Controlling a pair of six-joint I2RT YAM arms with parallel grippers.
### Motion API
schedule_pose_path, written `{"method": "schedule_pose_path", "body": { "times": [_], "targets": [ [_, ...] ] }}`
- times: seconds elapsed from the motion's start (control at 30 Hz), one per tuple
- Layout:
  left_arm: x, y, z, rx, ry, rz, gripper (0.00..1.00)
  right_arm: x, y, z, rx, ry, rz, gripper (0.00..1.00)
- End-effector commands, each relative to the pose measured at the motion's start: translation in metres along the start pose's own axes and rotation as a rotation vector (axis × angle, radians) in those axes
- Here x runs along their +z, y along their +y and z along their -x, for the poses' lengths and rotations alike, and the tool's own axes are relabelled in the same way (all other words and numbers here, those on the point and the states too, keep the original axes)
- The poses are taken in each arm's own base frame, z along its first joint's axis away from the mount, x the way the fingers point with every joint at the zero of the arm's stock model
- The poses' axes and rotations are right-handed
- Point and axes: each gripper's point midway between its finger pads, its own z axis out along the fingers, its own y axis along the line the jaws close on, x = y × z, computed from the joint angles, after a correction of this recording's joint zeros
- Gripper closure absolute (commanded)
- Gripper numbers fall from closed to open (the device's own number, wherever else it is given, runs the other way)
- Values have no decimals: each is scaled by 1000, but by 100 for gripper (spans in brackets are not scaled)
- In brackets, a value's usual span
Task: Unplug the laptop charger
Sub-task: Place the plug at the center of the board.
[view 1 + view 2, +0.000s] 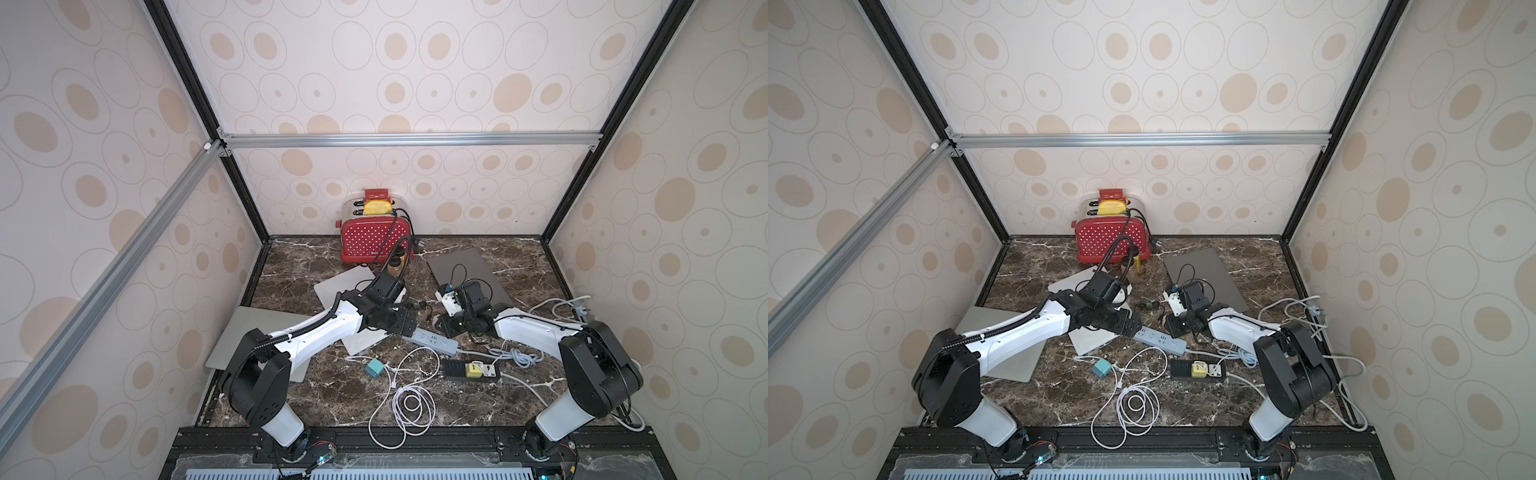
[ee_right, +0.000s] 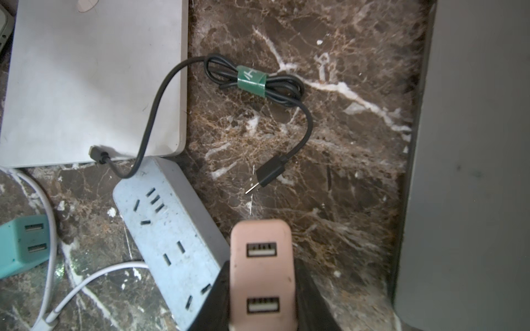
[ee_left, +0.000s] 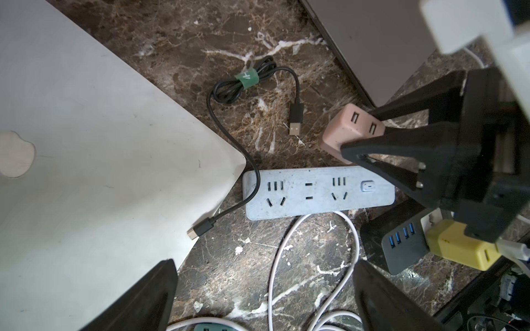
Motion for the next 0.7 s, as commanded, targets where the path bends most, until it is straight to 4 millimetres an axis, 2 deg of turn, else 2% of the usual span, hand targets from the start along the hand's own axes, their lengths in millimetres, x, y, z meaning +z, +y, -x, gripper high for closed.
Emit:
{"method": "schedule_pose_path", "body": {
  "times": [0.0, 0.3, 0.53, 0.67],
  "targets": [
    [-1, -6, -4, 8, 0, -21, 3, 5, 2, -3, 45, 20, 44, 98],
    [-5, -9, -4, 3, -2, -18, 3, 6, -14, -4, 58, 22, 1, 74],
    [-19, 0, -2, 11, -5, 48, 1, -1, -23, 0, 47, 34, -28, 62],
    [-23, -3, 5, 11, -14, 51, 1, -3, -30, 1, 64, 28, -22, 55]
  ]
}}
